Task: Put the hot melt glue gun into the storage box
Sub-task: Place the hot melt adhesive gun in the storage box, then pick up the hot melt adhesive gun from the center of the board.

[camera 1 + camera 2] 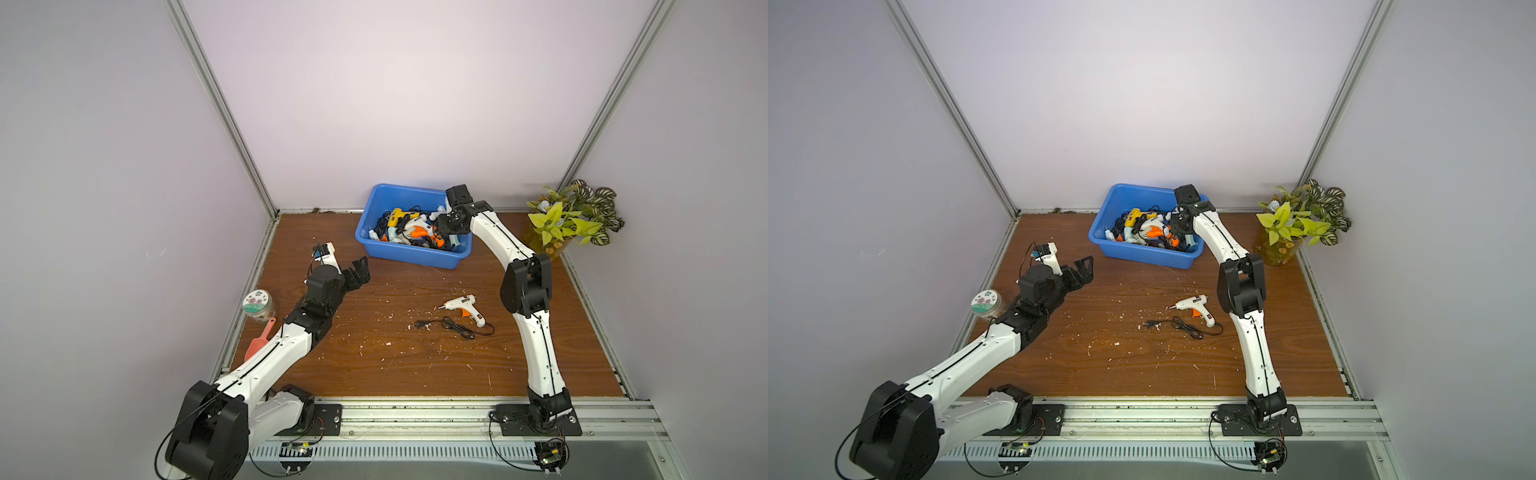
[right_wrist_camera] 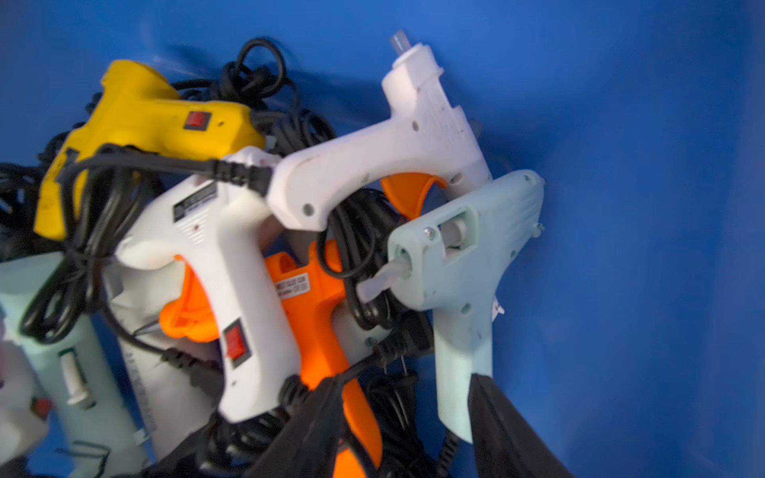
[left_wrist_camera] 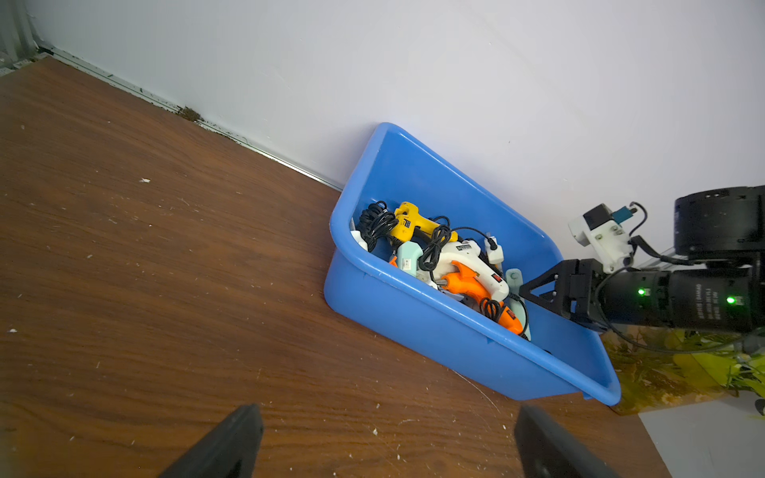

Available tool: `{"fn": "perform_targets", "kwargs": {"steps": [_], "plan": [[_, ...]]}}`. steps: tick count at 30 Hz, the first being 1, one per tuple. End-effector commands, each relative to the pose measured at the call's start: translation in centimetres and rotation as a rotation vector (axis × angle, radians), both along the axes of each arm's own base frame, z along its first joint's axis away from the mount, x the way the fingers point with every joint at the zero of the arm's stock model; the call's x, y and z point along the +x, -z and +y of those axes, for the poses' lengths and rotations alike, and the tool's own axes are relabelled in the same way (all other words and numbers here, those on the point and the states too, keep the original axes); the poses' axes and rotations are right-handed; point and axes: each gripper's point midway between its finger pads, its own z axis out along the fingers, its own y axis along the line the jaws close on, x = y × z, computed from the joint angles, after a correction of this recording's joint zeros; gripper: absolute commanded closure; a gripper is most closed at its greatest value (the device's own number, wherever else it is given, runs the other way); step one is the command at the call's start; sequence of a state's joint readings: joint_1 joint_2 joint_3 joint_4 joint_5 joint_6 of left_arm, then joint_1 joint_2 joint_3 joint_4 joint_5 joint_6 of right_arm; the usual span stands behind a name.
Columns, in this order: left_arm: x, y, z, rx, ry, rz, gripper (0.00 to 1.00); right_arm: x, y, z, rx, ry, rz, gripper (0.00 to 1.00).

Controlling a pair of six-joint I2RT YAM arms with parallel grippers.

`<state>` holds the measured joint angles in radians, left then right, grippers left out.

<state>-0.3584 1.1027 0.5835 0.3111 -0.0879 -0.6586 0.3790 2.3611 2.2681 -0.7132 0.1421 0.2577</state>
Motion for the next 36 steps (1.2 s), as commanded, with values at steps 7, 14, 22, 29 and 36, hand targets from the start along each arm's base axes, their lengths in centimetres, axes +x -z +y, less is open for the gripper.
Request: {"fn": "perform_targets", "kwargs": {"steps": [7,14,22,29,36], "plan": [[-0.5,0.5,0.7,0.021,-0.024,-0.004,0.0,-8.5,-10.3,0.2,0.121,-0.057,-0.229,0.37],[-0.8,0.5,0.5,0.016,-0.004,-0.032,0.0,-17.2,-7.6,-4.5,0.145,-0.005,-0.271,0.33],[-0.9,1.6,0.0,-0.005,0.021,-0.025,0.0,-25.0,-1.5,-10.3,-0.008,0.071,-0.154,0.31],[-0.3,2.1,-1.3,-0.041,0.071,-0.015,0.0,-28.1,1.7,-10.8,0.013,0.056,-0.074,0.29],[-0.1,2.5,-1.8,-0.059,0.093,-0.005,0.0,-28.9,6.2,-10.1,0.01,0.034,0.07,0.17]]}}
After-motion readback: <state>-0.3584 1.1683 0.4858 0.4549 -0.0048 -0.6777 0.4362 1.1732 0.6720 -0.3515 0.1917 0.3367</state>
